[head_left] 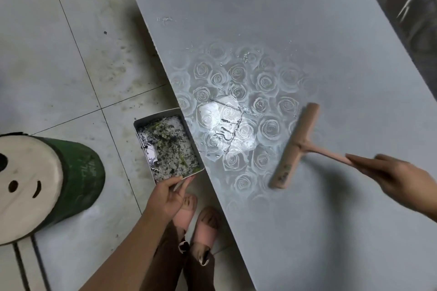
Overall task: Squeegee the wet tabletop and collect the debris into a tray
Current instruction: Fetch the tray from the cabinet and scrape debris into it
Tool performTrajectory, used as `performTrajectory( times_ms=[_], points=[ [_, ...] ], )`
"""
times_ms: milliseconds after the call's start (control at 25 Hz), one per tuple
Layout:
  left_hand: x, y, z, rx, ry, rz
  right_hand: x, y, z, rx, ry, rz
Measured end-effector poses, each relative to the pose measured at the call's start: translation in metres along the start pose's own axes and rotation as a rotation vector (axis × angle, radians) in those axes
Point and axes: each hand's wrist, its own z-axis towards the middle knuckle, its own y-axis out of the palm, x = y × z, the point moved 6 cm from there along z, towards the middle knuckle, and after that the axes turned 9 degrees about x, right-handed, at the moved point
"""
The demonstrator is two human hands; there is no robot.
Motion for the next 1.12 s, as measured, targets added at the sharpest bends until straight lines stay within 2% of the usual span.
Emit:
performTrajectory(
  times_ms=[80,200,320,440,520,640,760,880,1000,1120],
  points=[
    [0.000,-0.001,0.002,-0.004,0.008,-0.026,-0.014,0.006,0.010,-0.029,-0.009,-0.014],
    [-0.002,-0.001,0.004,-0.002,0.004,-0.055,-0.102,0.035,0.053,-0.034,-0.273,-0.019],
    [0.000,-0.004,0.006,0.020,0.023,-0.080,-0.186,0.042,0.095,0.023,-0.471,-0.147],
    [0.001,-0.001,0.003,0.008,0.017,-0.104,-0.202,0.019,0.103,0.043,-0.585,-0.174],
    [0.002,-0.001,0.005,-0.015,-0.021,-0.107,-0.172,0.000,0.114,0.003,-0.526,-0.168],
    [0.005,0.002,0.003,-0.010,-0.073,-0.212,-0.144,-0.019,0.125,-0.078,-0.350,-0.309],
    [0.003,0.003,0.007,0.014,-0.040,-0.259,-0.209,0.003,0.117,-0.097,-0.482,-0.252],
    [0.006,0.004,0.005,0.044,-0.073,-0.194,-0.271,0.015,0.111,0.019,-0.624,-0.306],
    [0.013,0.002,0.008,0.073,-0.040,-0.153,-0.283,-0.003,0.097,0.113,-0.664,-0.362],
    [0.026,0.009,0.002,0.002,-0.071,-0.176,-0.271,-0.024,0.071,0.174,-0.644,-0.264]
  ],
)
